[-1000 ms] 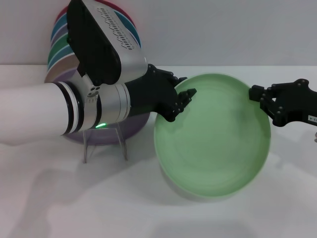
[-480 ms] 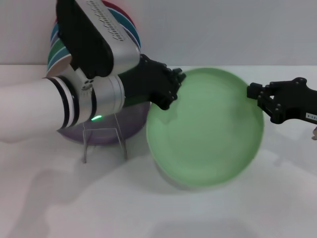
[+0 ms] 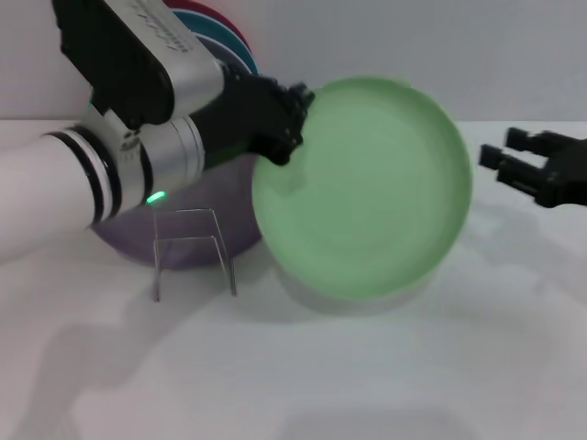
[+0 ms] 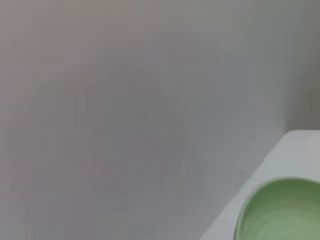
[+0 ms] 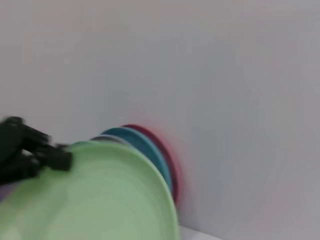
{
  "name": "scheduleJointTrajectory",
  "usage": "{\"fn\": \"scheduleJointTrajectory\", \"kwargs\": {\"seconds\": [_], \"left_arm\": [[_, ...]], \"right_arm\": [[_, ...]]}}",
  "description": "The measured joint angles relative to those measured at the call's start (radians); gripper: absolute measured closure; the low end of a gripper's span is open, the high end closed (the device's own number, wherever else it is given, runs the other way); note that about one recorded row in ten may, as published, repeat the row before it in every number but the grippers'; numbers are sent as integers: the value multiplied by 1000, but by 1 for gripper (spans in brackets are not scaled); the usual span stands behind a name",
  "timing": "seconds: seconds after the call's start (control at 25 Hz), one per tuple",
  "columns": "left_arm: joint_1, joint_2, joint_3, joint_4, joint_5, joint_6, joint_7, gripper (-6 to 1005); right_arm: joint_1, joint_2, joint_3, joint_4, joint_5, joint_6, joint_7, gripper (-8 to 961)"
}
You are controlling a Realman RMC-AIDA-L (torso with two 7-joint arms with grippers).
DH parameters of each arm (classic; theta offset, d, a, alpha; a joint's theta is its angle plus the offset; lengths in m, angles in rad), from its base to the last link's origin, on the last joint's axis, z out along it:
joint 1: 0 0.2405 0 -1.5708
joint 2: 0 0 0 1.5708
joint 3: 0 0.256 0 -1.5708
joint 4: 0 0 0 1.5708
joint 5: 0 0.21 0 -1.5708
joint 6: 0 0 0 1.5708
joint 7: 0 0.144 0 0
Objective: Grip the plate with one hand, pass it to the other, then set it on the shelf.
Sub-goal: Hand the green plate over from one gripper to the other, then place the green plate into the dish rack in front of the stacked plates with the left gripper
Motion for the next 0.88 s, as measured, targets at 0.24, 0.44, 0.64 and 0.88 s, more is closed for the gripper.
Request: {"fn": "scheduleJointTrajectory", "kwargs": {"seconds": [0.24,0.44,0.64,0.88], "left_arm": [[79,2,56,-65,-77,260,204,960],[109,4,132,-103,-82,413,306,960],[142,8,327,-74,124,816,309,961],[167,19,408,58,387,1181,17,961]], "right_arm": [[23,-2,135,-109,7,63,1,369],[36,-4,160,-143,6,81,1,355],[36,-4,162,-146,3,83,1,347],[36,-4,163,-149,1,83,1,348]]}}
